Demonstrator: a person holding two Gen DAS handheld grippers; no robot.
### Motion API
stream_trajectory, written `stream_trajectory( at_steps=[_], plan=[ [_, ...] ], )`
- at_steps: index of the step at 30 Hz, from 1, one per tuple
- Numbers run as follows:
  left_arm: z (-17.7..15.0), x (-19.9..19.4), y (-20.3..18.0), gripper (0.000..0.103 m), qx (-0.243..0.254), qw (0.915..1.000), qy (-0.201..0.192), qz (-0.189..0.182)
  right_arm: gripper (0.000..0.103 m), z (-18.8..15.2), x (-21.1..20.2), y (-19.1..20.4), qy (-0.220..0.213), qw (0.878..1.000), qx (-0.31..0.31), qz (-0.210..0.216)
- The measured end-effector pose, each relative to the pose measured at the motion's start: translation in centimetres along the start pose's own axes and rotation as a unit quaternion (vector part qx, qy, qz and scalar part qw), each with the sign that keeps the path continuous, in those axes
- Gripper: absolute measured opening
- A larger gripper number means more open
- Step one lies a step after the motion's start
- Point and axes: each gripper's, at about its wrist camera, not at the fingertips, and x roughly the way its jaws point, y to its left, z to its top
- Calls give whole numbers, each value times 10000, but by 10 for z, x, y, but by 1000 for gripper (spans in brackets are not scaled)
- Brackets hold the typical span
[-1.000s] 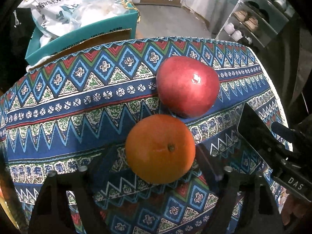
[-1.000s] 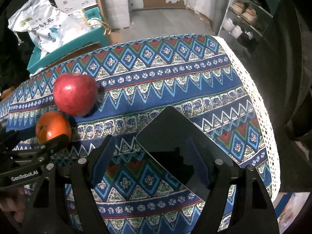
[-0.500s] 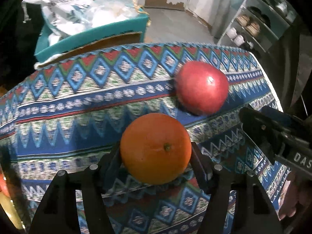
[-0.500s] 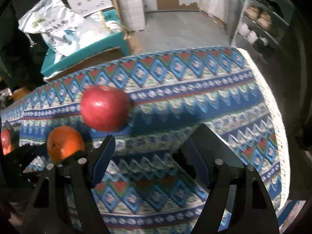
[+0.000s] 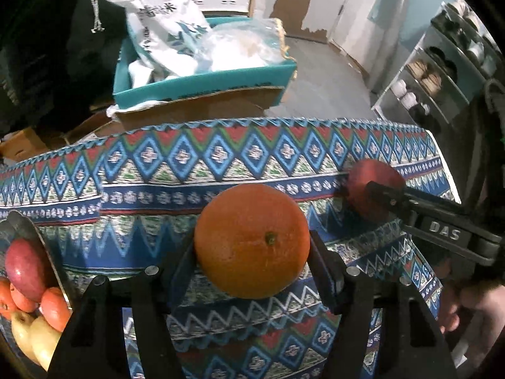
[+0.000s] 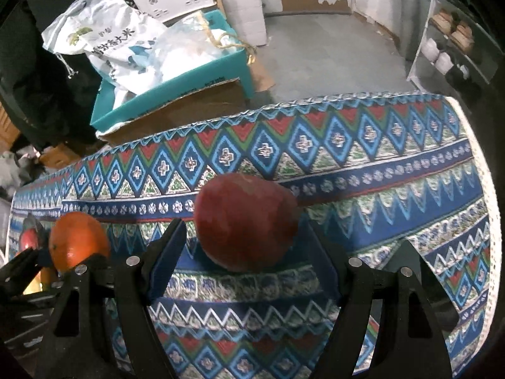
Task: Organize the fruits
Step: 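Grasp the orange with the left tool while the right tool grasps the red apple, then lift and carry the orange with the left tool while the right tool carries the apple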
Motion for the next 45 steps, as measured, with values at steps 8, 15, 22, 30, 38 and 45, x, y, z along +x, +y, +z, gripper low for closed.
stream_trajectory(
  at_steps=[8,15,22,30,38,45],
  plan=[
    [4,-2,20,68,-178,9998,-15,-19,80,6,28,-6,192,9995,241,-28],
    [3,-3,28,68,-253,9997,10,-38,78,8,33,-4,110,9997,216,-104],
    [1,-14,33,68,-281,9996,-61,-36,77,1,32,5,85,9993,53,-368],
    [-1,-41,34,68,-312,9992,-240,-14,77,-14,13,18,-10,9979,-258,-599],
    [-10,-74,29,68,-203,9988,-441,3,77,-24,-35,31,-391,9958,-516,-643],
    [-21,-105,30,68,-179,9977,-653,94,77,-22,-75,46,-726,9942,-572,-541]
  ],
)
